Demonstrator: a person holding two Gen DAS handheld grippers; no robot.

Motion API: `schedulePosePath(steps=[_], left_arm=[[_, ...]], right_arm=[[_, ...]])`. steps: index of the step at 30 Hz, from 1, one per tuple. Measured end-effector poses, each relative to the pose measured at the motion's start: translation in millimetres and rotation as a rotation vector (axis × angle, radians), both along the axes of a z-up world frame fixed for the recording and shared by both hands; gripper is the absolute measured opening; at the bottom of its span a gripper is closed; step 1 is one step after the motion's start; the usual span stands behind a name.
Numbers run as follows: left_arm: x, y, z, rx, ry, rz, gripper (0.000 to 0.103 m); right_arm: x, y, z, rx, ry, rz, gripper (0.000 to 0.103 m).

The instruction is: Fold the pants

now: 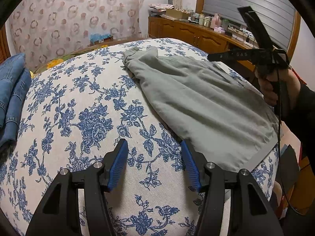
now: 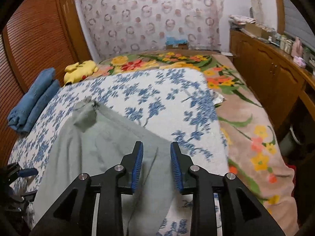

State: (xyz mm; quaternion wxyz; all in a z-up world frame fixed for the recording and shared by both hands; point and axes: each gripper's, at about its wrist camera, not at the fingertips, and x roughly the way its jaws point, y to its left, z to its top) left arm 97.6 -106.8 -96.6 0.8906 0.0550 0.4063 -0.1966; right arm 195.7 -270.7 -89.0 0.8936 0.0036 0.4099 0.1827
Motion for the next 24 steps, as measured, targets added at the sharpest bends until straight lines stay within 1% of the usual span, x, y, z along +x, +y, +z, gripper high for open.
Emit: schedulePosePath(steps=[4,6,7,9,10,13,16,18,22,24], left_arm=[[-0.6,-0.6,-0.3,-0.003,-0.001,-0.001,0.058],[-0.3,-0.5,-0.1,0.000,-0.001,0.000,0.058],[-0.3,-0.3,-0.2,0.000,-0.001,0.000,0.058],[-1.1,-0.9,0.2,0.002,-0.003,0.000,0.058],[-1.1,-0.7,0.1,0.001,-0.002,0.000,0.058],[-1.2,-0.8,-0.1,0.000,-0.002,0.000,0.058],[-1.1,-0.5,-0.2,-0.001,-0.002,0.000,0.058],[-1.1,-0.4,0.1,-0.007,-0.002,0.000,0.058],[-2.9,4.4,1.4,-0.028,-0.013,0.024,0.058],[-3.0,7.3,1.9,-0.042,-0.014,0.030,0.058]], right_arm=[[8.2,14.4,-10.1,-0.047,0.044,0.021,0.030],[10.7,18.1,-12.0,-0.069,0.033,0.024,0.029],[11.2,19.3,-11.9,-0.068,0.035,0.033,0.018],[10.6,22.7,-11.6,-0.079,0.031,0.054,0.011],[9.5,23.3,-10.0,-0.085,0.021,0.061,0.004],[3.9,17.7,0.3,-0.072,-0.035,0.050,0.003],[0.6,7.9,11.8,-0.060,-0.089,-0.004,0.003],[-0.7,3.9,14.0,-0.081,-0.106,-0.041,0.003],[1.4,-0.2,6.6,-0.123,-0.083,-0.094,0.003],[2.8,-0.5,2.1,-0.135,-0.070,-0.102,0.003]])
